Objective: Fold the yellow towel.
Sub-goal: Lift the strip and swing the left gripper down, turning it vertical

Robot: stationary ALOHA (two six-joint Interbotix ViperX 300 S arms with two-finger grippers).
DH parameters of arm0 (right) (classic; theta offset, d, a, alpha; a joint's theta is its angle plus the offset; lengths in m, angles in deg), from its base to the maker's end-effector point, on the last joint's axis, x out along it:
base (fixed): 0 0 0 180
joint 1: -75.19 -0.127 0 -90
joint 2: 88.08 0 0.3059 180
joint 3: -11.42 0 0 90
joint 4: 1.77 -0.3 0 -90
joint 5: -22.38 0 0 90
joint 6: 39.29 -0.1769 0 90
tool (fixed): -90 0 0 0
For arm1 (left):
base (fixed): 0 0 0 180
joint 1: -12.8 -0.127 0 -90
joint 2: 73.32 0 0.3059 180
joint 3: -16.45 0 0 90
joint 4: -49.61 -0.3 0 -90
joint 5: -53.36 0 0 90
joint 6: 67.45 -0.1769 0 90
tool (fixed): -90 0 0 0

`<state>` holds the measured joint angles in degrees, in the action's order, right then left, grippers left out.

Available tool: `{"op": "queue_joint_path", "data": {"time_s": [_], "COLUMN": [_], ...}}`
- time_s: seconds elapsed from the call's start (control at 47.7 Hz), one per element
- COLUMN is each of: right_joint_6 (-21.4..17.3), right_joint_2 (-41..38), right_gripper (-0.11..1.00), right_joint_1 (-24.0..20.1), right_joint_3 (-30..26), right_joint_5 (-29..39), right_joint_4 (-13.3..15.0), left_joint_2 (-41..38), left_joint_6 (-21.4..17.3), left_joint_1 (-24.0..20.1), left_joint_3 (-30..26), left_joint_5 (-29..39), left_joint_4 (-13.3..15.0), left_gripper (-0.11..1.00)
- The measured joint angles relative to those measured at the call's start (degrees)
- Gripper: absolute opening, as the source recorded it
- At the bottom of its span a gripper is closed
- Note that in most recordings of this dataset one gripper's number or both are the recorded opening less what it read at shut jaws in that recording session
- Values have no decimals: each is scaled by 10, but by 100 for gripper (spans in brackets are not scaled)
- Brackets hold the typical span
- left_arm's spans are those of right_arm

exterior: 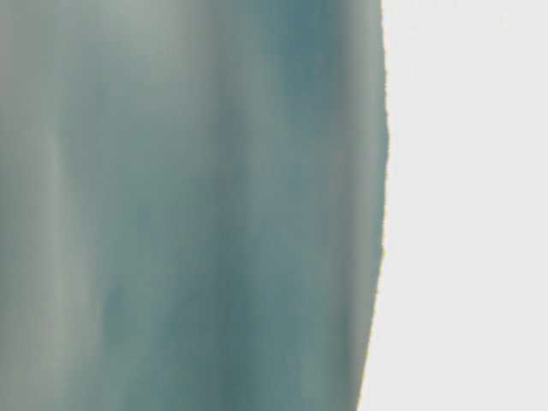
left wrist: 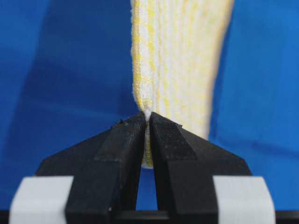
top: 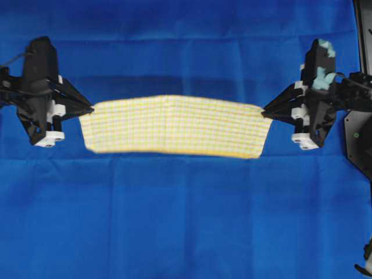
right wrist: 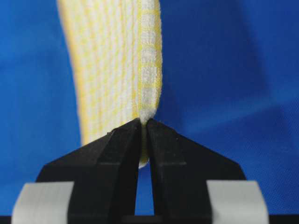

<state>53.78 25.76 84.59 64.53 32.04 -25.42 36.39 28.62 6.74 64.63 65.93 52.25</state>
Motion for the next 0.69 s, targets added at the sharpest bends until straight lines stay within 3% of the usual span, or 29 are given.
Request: {"op": "queue_joint_path", "data": {"time_s": [0.356, 0.692], "right_joint_6": [-1, 0], "right_joint_2": [11, -59], "right_gripper": [4, 4], "right_joint_1": [2, 60], "right_joint_3": [-4, -37], "right_joint_5": [-1, -62], "right_joint_4": [14, 21], "left_joint_2": [24, -3], "left_joint_6": [6, 13], "left_joint_1": [11, 95], "left_joint_3": [9, 5], "left_joint_5": [-17, -105], "left_joint_4": [0, 2], "left_gripper": [3, 3]}}
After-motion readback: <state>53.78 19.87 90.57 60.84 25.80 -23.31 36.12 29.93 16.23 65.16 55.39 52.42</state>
